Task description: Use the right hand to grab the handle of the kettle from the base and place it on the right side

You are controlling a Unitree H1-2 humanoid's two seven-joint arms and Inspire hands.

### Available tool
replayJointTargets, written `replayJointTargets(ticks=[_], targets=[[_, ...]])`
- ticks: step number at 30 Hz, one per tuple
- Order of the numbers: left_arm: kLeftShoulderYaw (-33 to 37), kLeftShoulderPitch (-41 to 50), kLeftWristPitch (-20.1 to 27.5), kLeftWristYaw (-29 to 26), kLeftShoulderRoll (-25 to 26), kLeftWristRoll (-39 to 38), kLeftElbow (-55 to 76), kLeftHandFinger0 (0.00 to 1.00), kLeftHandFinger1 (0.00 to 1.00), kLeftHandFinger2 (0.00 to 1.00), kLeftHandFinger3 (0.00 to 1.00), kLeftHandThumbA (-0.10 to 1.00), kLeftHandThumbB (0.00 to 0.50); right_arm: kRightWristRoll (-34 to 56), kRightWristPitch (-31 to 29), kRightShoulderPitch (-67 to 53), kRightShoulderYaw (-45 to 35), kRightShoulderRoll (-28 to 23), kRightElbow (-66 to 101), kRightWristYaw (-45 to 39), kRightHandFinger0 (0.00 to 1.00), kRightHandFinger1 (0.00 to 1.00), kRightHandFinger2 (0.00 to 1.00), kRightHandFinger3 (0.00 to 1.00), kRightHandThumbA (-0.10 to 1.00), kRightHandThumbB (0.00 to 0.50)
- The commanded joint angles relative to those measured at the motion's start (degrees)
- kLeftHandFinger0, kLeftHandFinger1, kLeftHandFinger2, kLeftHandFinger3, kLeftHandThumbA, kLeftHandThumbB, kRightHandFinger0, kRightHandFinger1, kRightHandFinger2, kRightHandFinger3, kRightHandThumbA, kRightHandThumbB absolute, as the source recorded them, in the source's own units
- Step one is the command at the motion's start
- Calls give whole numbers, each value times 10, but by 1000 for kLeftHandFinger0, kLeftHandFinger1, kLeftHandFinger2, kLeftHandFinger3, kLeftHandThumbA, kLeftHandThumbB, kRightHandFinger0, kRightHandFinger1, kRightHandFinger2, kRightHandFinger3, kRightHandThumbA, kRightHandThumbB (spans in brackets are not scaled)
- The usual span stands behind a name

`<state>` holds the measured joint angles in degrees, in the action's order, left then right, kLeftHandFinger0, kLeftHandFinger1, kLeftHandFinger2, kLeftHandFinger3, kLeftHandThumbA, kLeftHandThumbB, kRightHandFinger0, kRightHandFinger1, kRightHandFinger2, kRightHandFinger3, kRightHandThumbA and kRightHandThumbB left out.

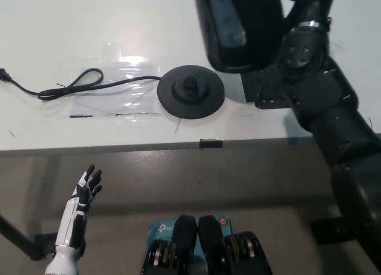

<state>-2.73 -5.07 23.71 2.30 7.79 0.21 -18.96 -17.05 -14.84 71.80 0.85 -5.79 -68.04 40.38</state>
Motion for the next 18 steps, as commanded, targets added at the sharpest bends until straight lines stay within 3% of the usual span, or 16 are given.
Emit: replayJointTargets(ticks=[1, 8, 11, 15, 18], targets=[[-5, -3, 9, 8, 9, -17, 12, 1000, 1000, 1000, 1000, 1000, 500, 24, -63, 50, -19, -33, 10, 21, 0, 0, 359, 453, -100, 113], [-5, 0, 12, 8, 11, -11, 11, 1000, 1000, 1000, 1000, 1000, 500, 29, -78, 27, -23, -66, -17, 20, 0, 0, 414, 501, -100, 113], [-4, 2, 13, 7, 10, -10, 8, 1000, 1000, 1000, 1000, 1000, 500, 36, -100, 13, -24, -74, -35, 17, 0, 2, 431, 514, -100, 143], [-4, 4, 9, 8, 7, -15, 10, 1000, 1000, 1000, 1000, 1000, 500, 35, -119, 2, -18, -73, -54, 15, 0, 9, 493, 499, -100, 94], [-2, 13, 13, 10, 6, -18, 12, 1000, 1000, 1000, 1000, 1000, 500, 30, -121, -19, -8, -67, -51, 17, 0, 53, 536, 520, -100, 94]])
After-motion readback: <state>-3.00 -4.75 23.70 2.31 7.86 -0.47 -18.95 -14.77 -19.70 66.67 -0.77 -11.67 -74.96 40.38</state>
